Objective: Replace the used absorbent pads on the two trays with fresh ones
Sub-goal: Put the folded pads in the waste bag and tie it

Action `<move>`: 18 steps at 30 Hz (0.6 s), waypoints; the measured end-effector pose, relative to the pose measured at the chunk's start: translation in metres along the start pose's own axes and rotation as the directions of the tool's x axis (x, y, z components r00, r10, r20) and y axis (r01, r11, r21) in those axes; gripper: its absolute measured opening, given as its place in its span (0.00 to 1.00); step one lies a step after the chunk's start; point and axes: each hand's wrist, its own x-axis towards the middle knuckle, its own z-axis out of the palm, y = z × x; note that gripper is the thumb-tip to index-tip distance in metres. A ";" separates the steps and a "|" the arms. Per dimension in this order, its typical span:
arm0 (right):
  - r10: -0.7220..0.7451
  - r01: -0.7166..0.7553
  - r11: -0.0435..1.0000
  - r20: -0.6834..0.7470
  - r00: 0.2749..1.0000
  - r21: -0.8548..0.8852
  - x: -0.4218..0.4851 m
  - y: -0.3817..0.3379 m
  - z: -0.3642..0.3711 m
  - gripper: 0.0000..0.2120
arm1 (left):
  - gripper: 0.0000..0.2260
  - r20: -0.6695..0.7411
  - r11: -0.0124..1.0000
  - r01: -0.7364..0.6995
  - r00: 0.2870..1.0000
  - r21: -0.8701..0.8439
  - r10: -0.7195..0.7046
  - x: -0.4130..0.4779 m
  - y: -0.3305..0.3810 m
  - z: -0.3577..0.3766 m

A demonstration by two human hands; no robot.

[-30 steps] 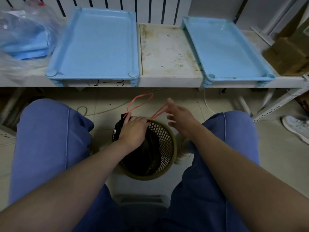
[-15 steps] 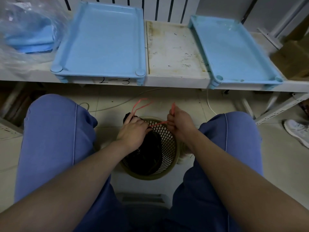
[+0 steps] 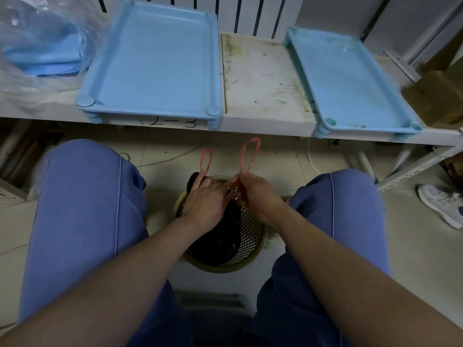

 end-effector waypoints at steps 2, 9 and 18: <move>-0.029 0.030 0.999 -0.047 0.998 0.035 -0.001 -0.003 0.003 0.17 | 0.15 -0.014 0.999 -0.031 0.999 0.023 0.032 -0.002 0.000 0.000; -0.091 0.115 0.988 -0.210 0.974 0.107 0.005 -0.010 -0.005 0.18 | 0.14 -0.063 0.998 -0.036 0.997 0.060 0.040 0.003 -0.014 0.000; -0.035 0.034 0.999 -0.014 0.999 -0.009 0.001 -0.008 0.003 0.16 | 0.12 -0.170 0.998 -0.055 0.984 -0.015 0.052 -0.002 -0.009 0.003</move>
